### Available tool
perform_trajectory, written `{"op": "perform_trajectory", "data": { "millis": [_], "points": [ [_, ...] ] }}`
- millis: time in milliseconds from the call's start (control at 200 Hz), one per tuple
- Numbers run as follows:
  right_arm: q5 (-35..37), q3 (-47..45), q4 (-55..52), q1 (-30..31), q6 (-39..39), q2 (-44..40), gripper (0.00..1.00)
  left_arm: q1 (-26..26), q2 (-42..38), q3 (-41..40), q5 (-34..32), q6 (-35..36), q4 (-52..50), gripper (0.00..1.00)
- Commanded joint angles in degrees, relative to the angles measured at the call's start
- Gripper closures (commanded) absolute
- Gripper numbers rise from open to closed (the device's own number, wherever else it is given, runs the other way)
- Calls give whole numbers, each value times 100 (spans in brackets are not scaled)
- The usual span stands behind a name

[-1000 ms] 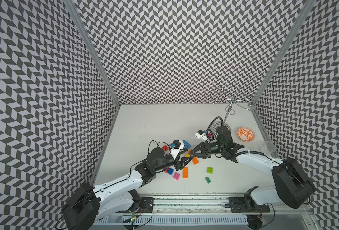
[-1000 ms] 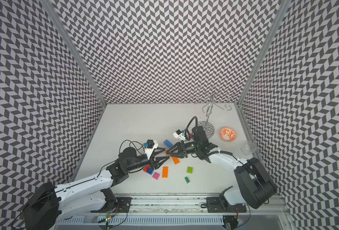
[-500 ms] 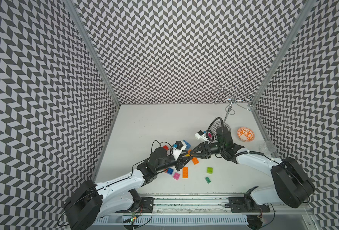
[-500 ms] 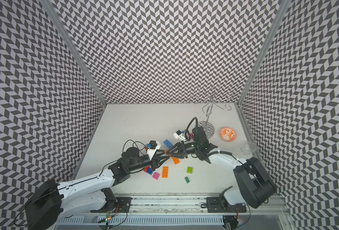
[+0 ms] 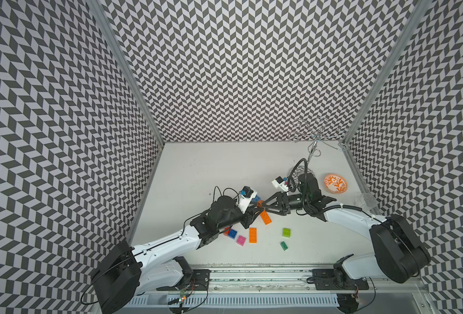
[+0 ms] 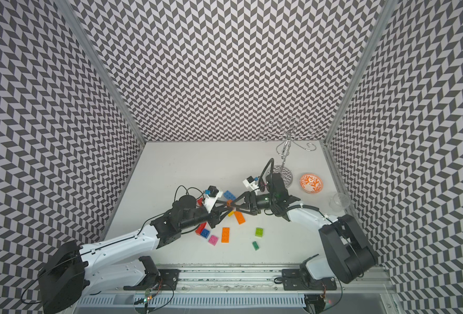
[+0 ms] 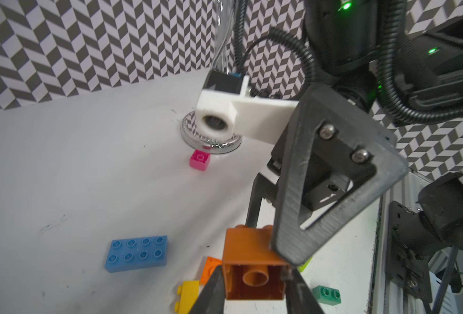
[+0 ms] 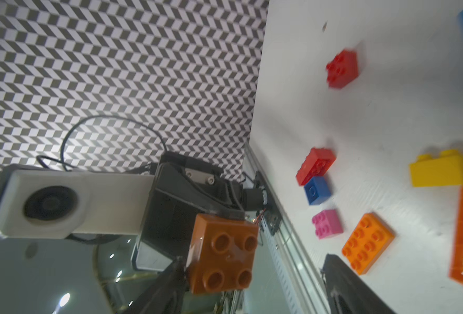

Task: Assemble the letter p with lego
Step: Pick up the lego brick from the center of the board, then adjust the lego brick at the center of the board.

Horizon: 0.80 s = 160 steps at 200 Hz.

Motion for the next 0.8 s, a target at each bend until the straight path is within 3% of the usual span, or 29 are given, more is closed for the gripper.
{"op": "perform_trajectory", "data": {
  "millis": [0, 195, 381, 481, 621, 796],
  "points": [
    [1220, 29, -899, -343, -951, -316, 9, -143, 251, 507, -439, -385, -798, 63],
    [3095, -31, -1498, -639, -1565, -889, 6, -405, 1132, 1590, -539, -657, -2385, 66],
    [4161, -325, -1342, -720, -1611, -1456, 4, -542, 2387, 3144, -736, -510, -4412, 66],
    [4298, -487, -1236, -738, -1821, -1669, 3, -545, 2866, 3695, -858, -335, -5182, 66],
    [4278, -591, -1229, -738, -2237, -1791, 1, -537, 3397, 4198, -538, 39, -5721, 66],
    [4280, -563, -1400, -738, -2378, -1694, 1, -475, 4229, 4950, -645, 491, -6346, 66]
  ]
}}
